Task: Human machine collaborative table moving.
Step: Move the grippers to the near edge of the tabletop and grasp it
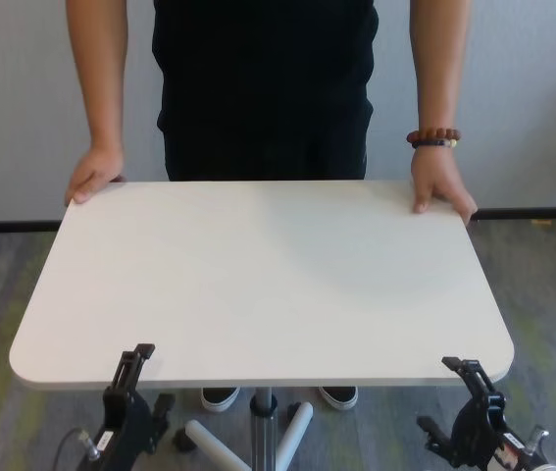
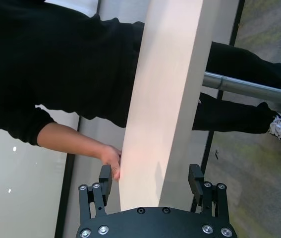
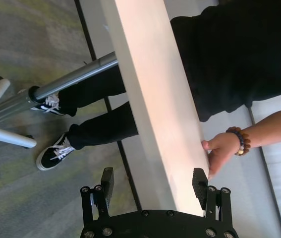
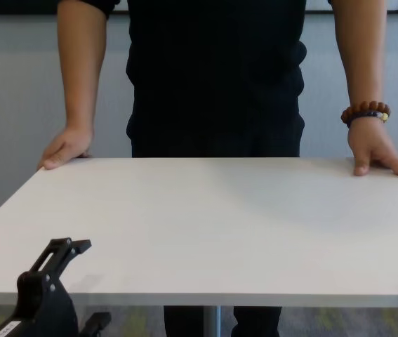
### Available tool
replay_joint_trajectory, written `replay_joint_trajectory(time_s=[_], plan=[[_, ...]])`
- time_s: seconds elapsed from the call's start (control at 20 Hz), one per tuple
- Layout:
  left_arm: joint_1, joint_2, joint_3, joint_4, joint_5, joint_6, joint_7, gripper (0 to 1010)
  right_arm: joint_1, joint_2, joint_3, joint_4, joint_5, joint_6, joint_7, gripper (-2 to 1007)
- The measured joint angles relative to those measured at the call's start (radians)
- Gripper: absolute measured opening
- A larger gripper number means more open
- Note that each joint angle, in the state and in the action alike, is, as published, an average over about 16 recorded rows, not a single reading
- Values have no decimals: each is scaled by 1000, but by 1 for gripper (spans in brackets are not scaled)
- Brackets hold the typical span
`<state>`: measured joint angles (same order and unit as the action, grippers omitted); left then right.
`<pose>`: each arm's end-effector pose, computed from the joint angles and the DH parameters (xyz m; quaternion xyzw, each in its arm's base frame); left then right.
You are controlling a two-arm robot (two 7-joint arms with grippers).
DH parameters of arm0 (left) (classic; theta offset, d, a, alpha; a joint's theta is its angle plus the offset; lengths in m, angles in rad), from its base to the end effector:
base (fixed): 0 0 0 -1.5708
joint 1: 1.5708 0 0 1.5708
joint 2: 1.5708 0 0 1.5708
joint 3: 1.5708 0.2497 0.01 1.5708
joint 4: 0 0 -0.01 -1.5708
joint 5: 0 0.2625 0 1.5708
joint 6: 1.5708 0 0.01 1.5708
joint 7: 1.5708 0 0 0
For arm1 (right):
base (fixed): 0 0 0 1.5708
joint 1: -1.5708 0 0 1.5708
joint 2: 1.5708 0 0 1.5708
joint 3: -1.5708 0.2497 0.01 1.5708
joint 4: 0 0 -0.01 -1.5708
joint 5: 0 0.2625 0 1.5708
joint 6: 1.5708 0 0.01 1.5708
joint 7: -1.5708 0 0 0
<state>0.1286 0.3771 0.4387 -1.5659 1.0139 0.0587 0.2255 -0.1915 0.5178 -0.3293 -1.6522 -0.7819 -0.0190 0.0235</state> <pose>0.2170 -0.0149 -0.3174 0.3887 -0.4807 0.4453 0.6477 0.2144 -0.0380 -0.2978 -0.4135 -0.3943 -0.3967 0.7185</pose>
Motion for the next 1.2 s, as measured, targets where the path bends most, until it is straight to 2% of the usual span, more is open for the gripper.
replay_joint_trajectory(time_s=[0.25, 0.6, 0.9, 1.2], plan=[[-5, -4, 0, 20, 0, 2, 12, 1001, 3, -10, 2, 19, 0, -15, -17, 1005], [-12, -2, 1, 41, 4, 8, 10, 1001, 18, -23, -5, 41, -14, -14, -23, 1005], [-22, 0, 8, 56, 11, 9, 11, 1001, 46, -33, -23, 65, -39, 1, -23, 1005], [-35, 0, 18, 71, 17, 5, 17, 1001, 77, -39, -46, 88, -69, 10, -36, 1005]])
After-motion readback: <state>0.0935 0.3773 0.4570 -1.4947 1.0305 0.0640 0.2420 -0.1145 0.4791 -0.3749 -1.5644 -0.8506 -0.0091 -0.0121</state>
